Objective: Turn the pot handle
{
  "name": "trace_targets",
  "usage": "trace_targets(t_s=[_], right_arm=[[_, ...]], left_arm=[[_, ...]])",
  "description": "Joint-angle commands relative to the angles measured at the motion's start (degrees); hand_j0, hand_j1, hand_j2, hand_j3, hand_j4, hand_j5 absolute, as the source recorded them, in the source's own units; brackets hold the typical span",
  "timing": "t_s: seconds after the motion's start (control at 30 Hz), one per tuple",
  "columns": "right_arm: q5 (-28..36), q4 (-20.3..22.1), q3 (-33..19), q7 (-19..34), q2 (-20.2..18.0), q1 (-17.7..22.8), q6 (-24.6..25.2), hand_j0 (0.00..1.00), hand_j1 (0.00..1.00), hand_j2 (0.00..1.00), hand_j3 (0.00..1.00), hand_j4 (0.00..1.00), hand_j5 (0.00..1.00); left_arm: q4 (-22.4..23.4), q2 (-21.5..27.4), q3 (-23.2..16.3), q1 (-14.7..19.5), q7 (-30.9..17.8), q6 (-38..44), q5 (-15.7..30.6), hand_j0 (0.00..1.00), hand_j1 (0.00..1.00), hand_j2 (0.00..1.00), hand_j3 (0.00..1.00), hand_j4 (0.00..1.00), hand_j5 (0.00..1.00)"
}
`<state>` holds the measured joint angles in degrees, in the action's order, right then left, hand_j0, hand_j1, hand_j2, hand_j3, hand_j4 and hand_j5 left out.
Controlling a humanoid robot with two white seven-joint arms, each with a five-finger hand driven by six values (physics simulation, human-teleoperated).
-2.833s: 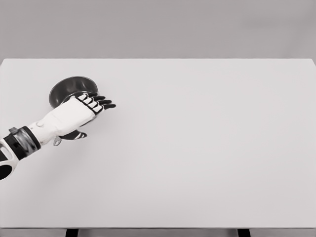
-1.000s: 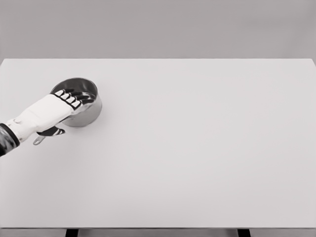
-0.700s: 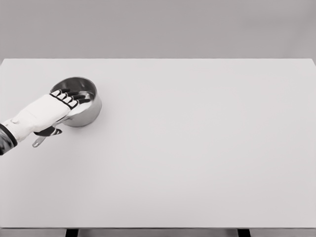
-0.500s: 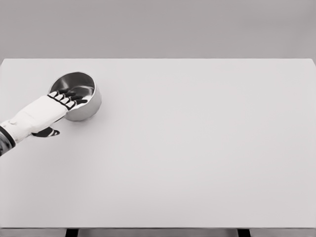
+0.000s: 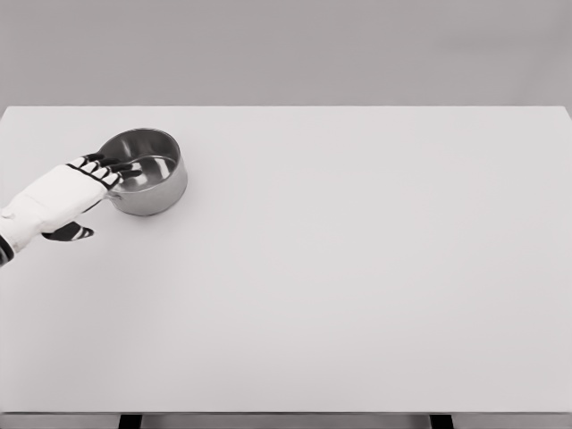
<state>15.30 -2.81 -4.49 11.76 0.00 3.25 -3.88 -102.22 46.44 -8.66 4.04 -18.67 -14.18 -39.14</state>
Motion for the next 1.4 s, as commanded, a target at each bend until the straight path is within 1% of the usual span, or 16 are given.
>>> trace_targets(t_s=[0.0,0.47,0.67,1.1,1.37], right_arm=[[-0.01,0.0,0.0,0.01,0.0,0.0,0.01,1.0,1.0,1.0,1.0,1.0,1.0],[-0.01,0.0,0.0,0.01,0.0,0.0,0.01,1.0,1.0,1.0,1.0,1.0,1.0],[-0.01,0.0,0.0,0.01,0.0,0.0,0.01,1.0,1.0,1.0,1.0,1.0,1.0],[-0.01,0.0,0.0,0.01,0.0,0.0,0.01,1.0,1.0,1.0,1.0,1.0,1.0],[-0.01,0.0,0.0,0.01,0.0,0.0,-0.08,1.0,1.0,1.0,1.0,1.0,1.0]], left_arm=[[0.7,0.06,0.05,0.0,0.04,0.29,0.12,1.0,1.0,1.0,1.0,1.0,1.0],[3.52,-0.03,1.28,0.7,0.04,0.38,0.03,1.0,1.0,1.0,1.0,1.0,1.0],[5.54,-0.03,1.72,0.79,0.04,0.82,0.03,1.0,1.0,1.0,1.0,1.0,1.0],[6.5,-0.03,2.95,1.14,0.04,1.17,0.03,1.0,1.0,1.0,1.0,1.0,1.0],[8.35,-0.03,3.65,1.84,0.04,1.17,-0.05,1.0,1.0,1.0,1.0,1.0,1.0]])
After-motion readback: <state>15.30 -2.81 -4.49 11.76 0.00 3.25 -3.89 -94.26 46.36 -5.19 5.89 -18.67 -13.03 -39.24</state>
